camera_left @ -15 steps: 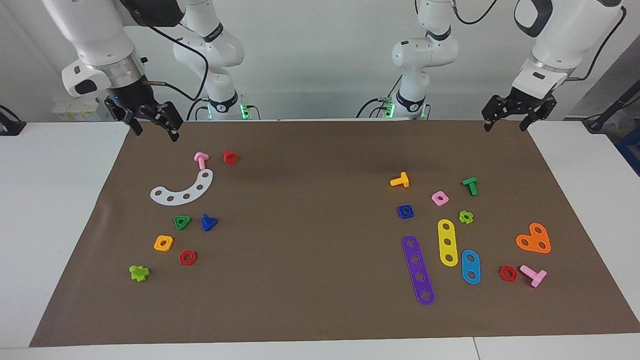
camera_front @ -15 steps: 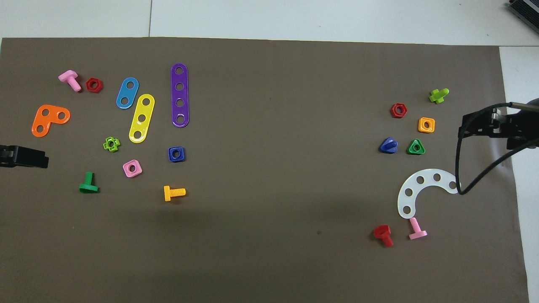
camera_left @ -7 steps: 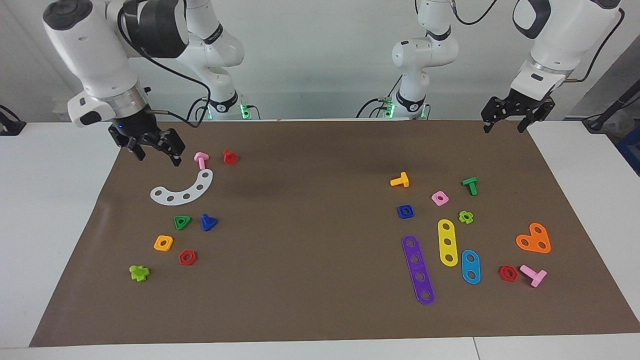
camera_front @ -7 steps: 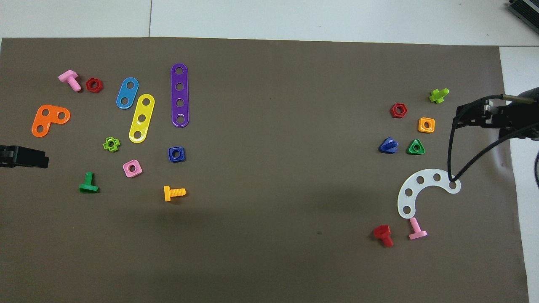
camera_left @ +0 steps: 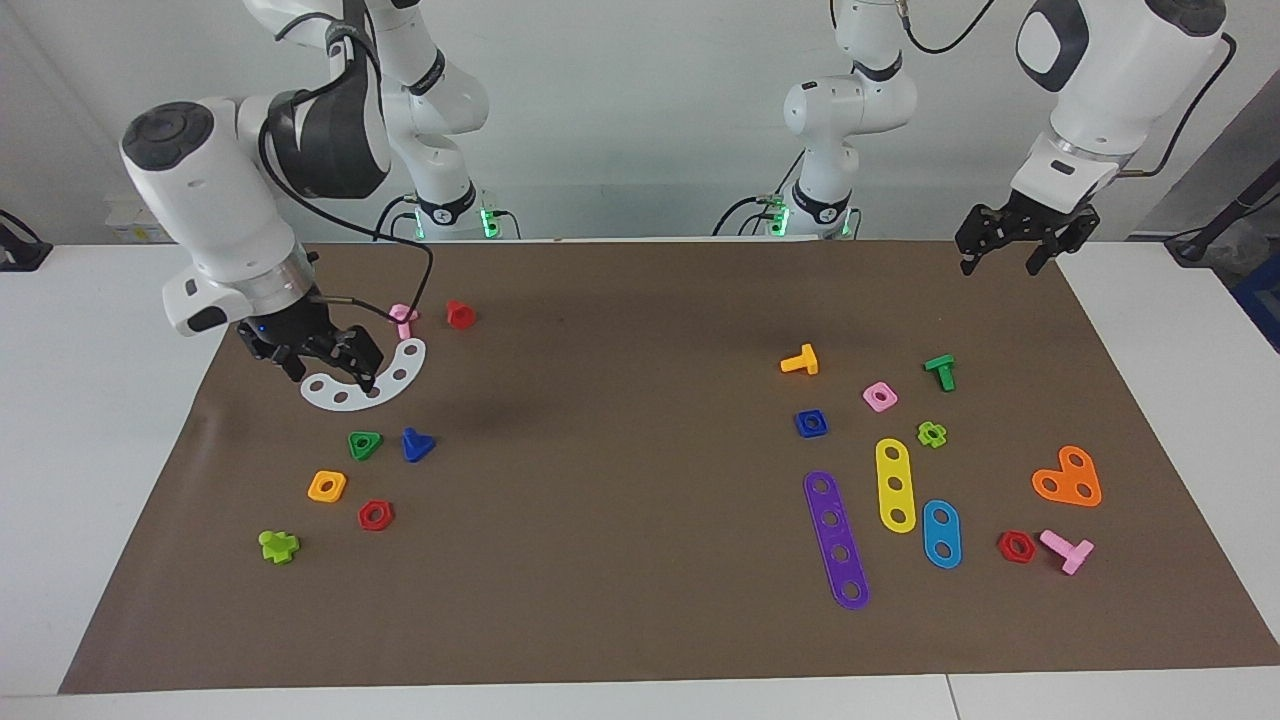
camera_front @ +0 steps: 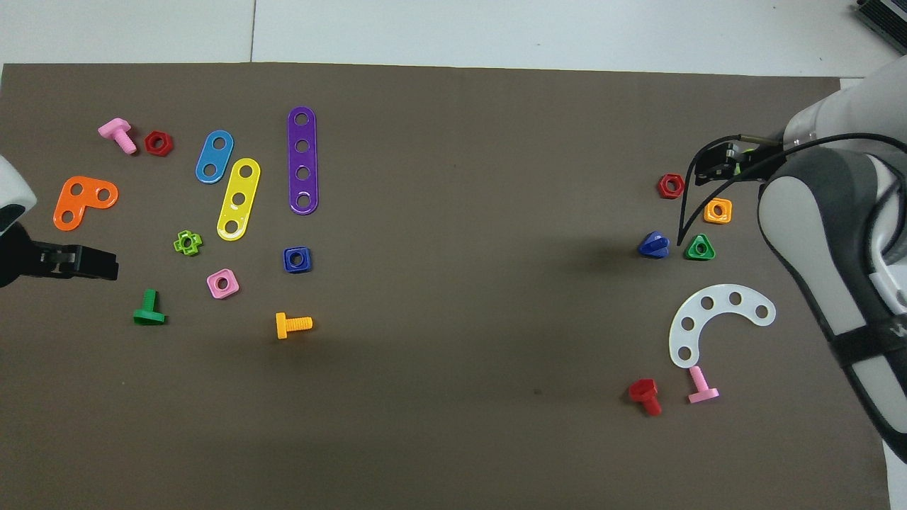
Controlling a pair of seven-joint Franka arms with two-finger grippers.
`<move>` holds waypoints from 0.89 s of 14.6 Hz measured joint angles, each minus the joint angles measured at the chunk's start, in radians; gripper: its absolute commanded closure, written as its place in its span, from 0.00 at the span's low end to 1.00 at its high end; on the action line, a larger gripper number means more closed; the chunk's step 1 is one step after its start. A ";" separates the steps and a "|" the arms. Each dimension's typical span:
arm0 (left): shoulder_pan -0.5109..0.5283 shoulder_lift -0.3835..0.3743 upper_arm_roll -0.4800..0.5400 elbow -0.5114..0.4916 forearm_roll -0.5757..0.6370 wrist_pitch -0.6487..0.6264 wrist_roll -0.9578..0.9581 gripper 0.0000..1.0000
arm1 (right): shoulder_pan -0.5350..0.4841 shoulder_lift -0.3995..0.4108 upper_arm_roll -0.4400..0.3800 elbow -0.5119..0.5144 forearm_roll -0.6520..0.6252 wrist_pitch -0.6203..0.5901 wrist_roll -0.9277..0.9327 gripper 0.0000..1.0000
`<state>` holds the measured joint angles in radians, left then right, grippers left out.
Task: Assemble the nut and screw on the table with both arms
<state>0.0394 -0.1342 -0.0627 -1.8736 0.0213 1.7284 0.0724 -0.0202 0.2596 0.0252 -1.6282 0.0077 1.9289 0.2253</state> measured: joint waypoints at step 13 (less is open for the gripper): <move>-0.188 0.157 -0.006 -0.225 -0.001 0.425 -0.341 0.08 | 0.048 0.008 0.006 -0.366 -0.002 0.378 -0.028 0.14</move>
<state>-0.1489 0.0230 -0.0689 -2.0990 0.0203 2.1537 -0.2688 0.0282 0.2679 0.0308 -1.9938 0.0053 2.3071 0.1976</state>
